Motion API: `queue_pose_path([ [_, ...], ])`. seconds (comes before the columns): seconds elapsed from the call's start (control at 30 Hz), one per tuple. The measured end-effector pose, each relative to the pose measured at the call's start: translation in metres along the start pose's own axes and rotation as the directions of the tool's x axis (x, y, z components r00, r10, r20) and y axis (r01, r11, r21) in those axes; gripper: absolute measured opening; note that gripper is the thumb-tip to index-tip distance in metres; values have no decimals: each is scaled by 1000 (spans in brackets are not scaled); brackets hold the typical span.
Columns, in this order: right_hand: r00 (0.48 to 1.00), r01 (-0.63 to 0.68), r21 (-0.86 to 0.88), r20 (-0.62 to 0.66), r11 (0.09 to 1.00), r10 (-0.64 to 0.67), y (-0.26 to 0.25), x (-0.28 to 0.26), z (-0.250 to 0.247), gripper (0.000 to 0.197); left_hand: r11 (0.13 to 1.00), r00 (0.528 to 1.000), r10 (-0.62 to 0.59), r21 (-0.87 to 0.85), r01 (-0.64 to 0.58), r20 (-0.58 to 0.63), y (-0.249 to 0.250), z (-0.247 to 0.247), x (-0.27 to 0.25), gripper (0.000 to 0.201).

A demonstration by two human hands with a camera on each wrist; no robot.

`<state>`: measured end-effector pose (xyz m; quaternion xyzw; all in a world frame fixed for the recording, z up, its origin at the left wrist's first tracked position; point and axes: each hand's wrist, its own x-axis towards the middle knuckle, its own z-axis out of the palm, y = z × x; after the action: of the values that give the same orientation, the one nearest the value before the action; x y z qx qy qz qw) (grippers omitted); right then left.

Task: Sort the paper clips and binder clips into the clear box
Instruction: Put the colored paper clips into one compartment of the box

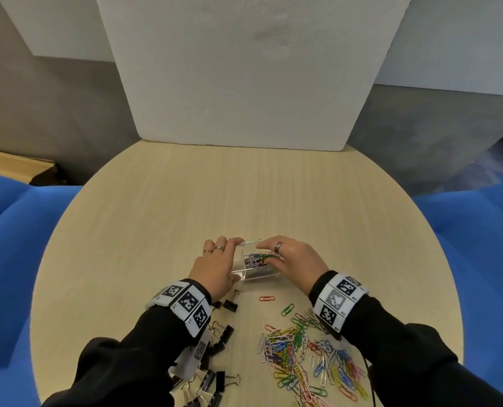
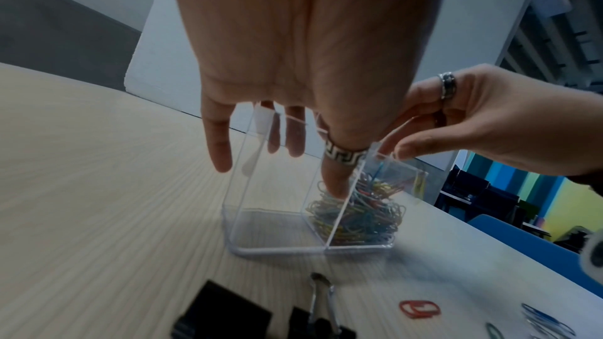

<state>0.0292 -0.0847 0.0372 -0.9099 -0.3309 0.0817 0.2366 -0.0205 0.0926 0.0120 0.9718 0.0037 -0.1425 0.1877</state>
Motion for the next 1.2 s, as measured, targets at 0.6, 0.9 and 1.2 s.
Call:
queue_pose_path([
  [0.6,975,-27,-337,199,941,100,5,-7,1,38,1000,1000,-1,-5,1,7,1,0,0,71],
  [0.9,972,73,-435,233,897,34,-5,-6,2,38,1000,1000,-4,-14,4,6,2,-1,-1,70],
  [1.2,979,111,-579,204,808,12,2,-7,-10,24,1000,1000,-6,-2,6,6,1,-1,0,70],
])
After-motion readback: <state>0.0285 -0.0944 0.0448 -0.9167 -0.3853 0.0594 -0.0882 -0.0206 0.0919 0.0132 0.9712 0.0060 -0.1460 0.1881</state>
